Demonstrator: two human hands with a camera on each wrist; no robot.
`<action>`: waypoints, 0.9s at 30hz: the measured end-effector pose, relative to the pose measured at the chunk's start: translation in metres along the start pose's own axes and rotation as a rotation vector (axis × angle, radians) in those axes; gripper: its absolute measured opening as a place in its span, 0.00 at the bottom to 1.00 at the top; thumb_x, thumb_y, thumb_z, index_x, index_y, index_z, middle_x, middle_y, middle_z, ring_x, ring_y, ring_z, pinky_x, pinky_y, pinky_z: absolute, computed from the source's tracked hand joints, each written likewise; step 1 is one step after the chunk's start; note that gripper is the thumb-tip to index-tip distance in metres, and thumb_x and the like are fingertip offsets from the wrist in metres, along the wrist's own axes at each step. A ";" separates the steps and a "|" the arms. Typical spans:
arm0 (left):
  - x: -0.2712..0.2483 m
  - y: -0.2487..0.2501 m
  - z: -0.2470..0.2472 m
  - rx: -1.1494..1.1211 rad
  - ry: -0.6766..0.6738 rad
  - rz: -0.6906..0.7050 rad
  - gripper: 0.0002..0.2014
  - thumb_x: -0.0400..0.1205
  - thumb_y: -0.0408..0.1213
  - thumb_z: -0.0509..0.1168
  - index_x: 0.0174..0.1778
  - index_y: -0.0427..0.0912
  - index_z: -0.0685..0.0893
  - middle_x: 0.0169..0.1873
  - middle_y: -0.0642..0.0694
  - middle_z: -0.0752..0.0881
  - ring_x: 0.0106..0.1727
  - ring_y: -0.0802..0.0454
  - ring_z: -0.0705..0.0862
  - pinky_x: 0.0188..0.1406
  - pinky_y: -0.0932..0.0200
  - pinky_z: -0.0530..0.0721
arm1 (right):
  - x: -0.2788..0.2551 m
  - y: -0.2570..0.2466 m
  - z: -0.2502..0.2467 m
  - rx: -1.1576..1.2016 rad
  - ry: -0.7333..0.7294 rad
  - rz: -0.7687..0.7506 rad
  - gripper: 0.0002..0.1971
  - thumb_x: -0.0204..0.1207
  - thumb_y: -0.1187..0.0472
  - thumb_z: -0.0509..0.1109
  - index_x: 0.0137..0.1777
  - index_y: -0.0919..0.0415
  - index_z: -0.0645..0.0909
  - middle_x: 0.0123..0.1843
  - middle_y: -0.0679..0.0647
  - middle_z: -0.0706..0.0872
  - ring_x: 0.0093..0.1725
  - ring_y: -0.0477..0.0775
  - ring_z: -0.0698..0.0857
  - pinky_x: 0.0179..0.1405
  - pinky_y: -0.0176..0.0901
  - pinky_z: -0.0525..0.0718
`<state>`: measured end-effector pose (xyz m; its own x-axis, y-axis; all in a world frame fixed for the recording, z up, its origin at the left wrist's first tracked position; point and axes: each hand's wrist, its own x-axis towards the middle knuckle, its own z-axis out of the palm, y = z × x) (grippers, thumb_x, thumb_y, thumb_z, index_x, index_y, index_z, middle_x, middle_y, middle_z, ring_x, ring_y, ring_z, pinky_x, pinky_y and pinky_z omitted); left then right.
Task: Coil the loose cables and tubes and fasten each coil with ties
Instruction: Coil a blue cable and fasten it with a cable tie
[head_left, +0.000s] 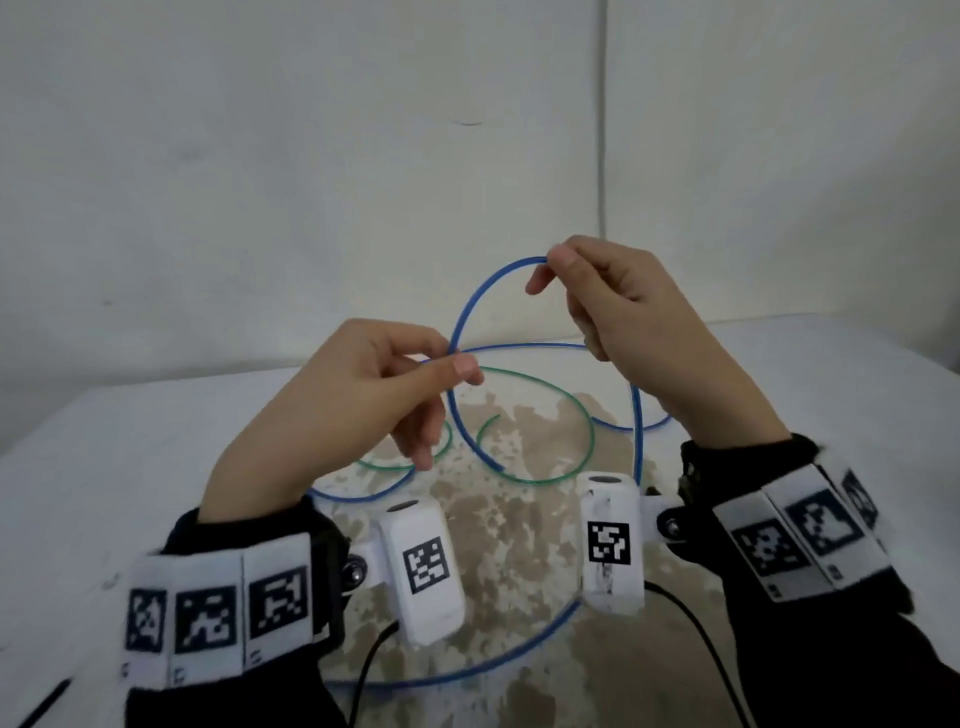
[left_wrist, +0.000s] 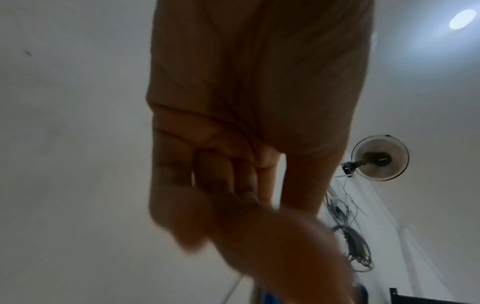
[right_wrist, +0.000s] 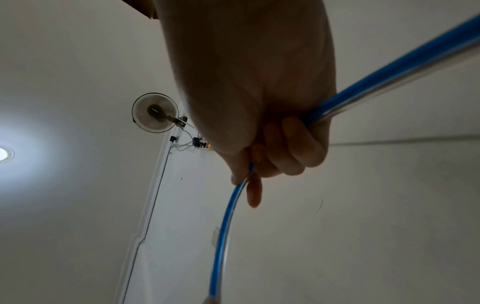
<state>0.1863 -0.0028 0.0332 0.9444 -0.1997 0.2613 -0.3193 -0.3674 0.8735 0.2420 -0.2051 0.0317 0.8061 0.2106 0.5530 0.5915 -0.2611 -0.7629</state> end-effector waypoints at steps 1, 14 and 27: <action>0.001 -0.003 -0.001 -0.019 0.006 -0.008 0.10 0.82 0.38 0.65 0.42 0.35 0.86 0.19 0.41 0.81 0.19 0.46 0.82 0.24 0.61 0.81 | 0.000 0.000 0.003 0.018 0.001 0.015 0.17 0.86 0.53 0.56 0.43 0.58 0.83 0.23 0.42 0.66 0.23 0.42 0.66 0.28 0.34 0.65; 0.017 -0.010 0.018 -0.606 0.279 0.112 0.10 0.88 0.34 0.54 0.44 0.35 0.77 0.24 0.47 0.84 0.28 0.50 0.86 0.33 0.60 0.85 | -0.002 0.004 0.010 0.354 -0.219 0.258 0.15 0.86 0.61 0.56 0.52 0.63 0.86 0.32 0.51 0.74 0.30 0.46 0.71 0.32 0.35 0.76; 0.020 -0.003 0.043 -0.433 0.173 0.125 0.16 0.80 0.48 0.63 0.33 0.40 0.81 0.24 0.45 0.75 0.30 0.50 0.73 0.35 0.60 0.74 | -0.003 -0.009 0.013 0.575 -0.298 0.256 0.13 0.84 0.58 0.56 0.40 0.62 0.75 0.28 0.51 0.68 0.27 0.44 0.68 0.34 0.32 0.75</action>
<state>0.2027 -0.0445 0.0179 0.9118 -0.0508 0.4076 -0.4039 0.0694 0.9122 0.2337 -0.1908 0.0322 0.8315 0.4800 0.2796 0.2151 0.1859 -0.9587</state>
